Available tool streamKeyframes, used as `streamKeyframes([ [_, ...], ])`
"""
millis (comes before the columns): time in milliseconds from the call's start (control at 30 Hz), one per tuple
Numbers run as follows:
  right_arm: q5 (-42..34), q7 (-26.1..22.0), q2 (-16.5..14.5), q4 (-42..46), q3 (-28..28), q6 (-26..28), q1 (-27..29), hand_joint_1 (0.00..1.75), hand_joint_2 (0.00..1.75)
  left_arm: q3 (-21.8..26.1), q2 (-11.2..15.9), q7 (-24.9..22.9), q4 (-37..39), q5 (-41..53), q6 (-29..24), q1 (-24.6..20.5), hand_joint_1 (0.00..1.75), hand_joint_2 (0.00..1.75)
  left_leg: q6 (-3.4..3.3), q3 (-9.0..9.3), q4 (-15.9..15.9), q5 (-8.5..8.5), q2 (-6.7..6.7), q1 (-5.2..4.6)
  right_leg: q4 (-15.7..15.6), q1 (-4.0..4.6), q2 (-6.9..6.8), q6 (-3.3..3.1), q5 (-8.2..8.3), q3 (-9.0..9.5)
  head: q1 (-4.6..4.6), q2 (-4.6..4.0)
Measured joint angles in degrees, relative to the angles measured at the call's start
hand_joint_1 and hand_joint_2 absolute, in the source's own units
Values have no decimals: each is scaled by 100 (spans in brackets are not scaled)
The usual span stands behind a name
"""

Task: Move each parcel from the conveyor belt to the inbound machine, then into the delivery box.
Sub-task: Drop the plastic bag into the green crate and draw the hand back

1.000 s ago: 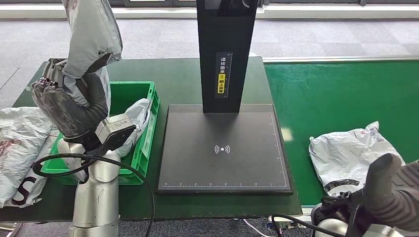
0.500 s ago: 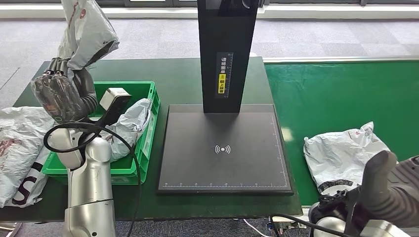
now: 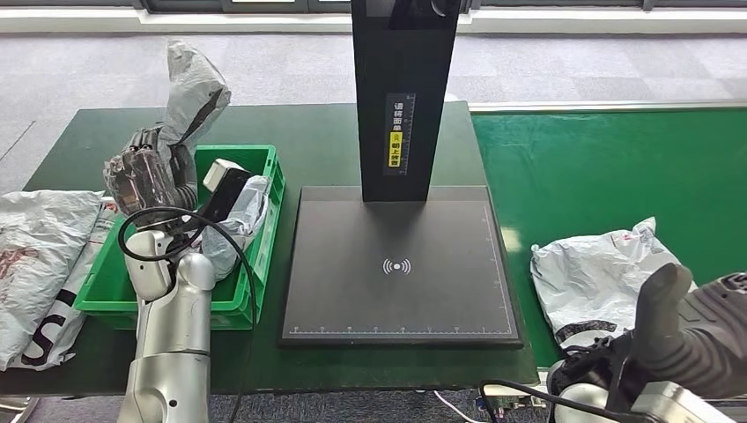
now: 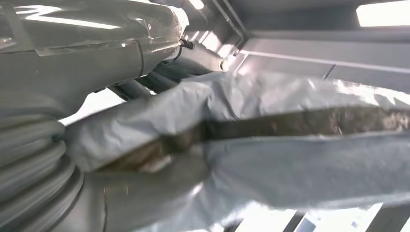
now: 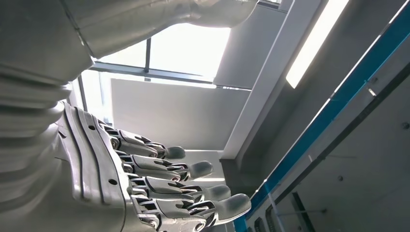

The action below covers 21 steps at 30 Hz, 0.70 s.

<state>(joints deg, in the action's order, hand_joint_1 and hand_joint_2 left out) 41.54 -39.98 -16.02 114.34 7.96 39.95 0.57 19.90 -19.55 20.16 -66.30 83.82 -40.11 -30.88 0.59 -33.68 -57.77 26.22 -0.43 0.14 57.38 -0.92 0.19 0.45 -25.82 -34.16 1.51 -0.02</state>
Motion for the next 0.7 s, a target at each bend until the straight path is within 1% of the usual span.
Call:
streamKeyframes([
  [100, -16, 0, 0, -21, 0, 0, -2, 0, 175, 20, 18, 18, 116, -142, 0, -2, 0, 0, 0, -1, 0, 0, 0, 0, 0, 0, 0, 0, 0, 0, 0, 0],
  [533, -55, 0, 0, -161, 0, 0, -19, 0, 175, 369, 21, 338, 277, -477, -2, -9, 0, 0, 0, 0, 0, 0, 0, 0, 0, 0, 0, 0, 0, 0, 0, 0],
  [600, -48, 0, 0, -182, 0, 0, -22, 0, 175, 419, 9, 472, 280, -602, -2, -11, 0, 0, 0, 0, 0, 0, 0, 0, 0, 0, 0, 0, 0, 0, 0, 0],
  [667, -30, 0, 0, -208, 0, 0, -25, 0, 175, 472, -5, 717, 269, -893, -2, -13, 0, 0, 0, -1, 0, 0, 0, 0, 0, 0, 0, 0, 0, 0, 0, 0],
  [700, -18, 0, 0, -227, 0, 0, -27, 0, 175, 493, -10, 890, 255, -1133, -2, -13, 0, 44, 0, -1, 0, 0, 0, 0, 0, 0, 0, 0, 0, 0, 0, 0],
])
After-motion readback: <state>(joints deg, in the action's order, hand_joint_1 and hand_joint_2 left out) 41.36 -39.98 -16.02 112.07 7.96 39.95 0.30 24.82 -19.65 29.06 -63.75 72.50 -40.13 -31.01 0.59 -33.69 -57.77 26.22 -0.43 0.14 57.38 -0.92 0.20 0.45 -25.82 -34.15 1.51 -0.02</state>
